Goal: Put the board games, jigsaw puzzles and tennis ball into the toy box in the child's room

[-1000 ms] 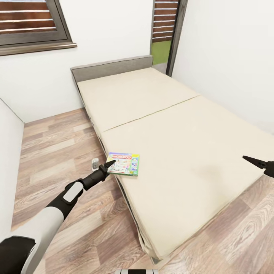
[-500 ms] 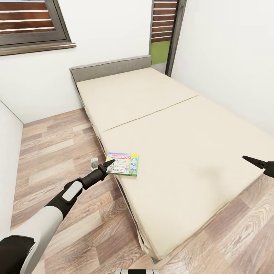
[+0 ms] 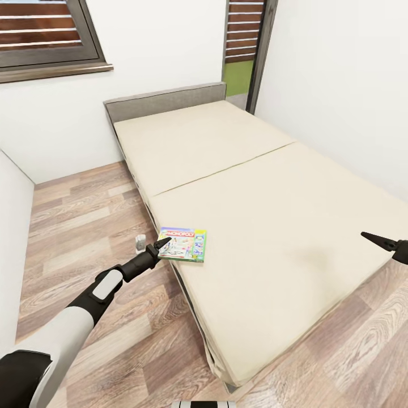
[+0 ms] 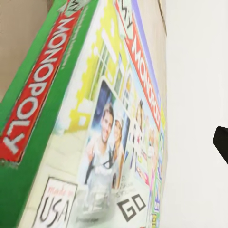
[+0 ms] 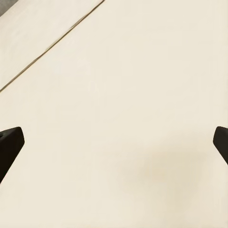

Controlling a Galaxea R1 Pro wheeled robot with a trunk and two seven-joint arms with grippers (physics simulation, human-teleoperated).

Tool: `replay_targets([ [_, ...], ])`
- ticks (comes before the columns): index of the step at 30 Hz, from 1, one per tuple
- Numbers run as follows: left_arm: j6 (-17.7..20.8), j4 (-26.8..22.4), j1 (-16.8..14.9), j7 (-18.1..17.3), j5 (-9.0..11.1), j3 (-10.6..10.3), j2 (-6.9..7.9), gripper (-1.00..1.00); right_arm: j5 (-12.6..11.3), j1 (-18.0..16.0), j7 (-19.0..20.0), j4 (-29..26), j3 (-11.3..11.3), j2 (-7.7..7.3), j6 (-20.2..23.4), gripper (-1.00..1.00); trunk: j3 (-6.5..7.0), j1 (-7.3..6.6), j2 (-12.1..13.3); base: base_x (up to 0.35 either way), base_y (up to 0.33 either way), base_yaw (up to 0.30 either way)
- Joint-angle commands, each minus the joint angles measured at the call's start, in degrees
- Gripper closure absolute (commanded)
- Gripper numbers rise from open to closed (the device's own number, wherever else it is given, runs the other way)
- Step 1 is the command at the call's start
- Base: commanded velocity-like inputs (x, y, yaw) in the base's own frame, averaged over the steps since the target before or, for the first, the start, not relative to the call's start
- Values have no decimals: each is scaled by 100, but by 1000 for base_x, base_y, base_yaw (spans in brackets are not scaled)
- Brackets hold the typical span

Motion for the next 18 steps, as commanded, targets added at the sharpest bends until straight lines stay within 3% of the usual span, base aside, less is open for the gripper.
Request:
replay_targets([
  [1,31,2,-3,-2,60,-28,6,-100,29,-5,42,-1,-7,0,23,-100,-4,-1,-2,0,0,0],
  [3,31,2,-2,-2,60,-28,6,-100,27,-5,42,-1,-7,1,23,-100,-4,-1,-2,0,0,0],
  [4,31,2,-1,-2,60,-28,6,100,27,-5,42,-1,-6,2,23,-100,-4,-1,-2,0,0,0],
  [18,29,2,3,-15,53,-38,-1,100,24,-5,42,-1,0,6,23,-100,-4,-1,-2,0,0,0],
])
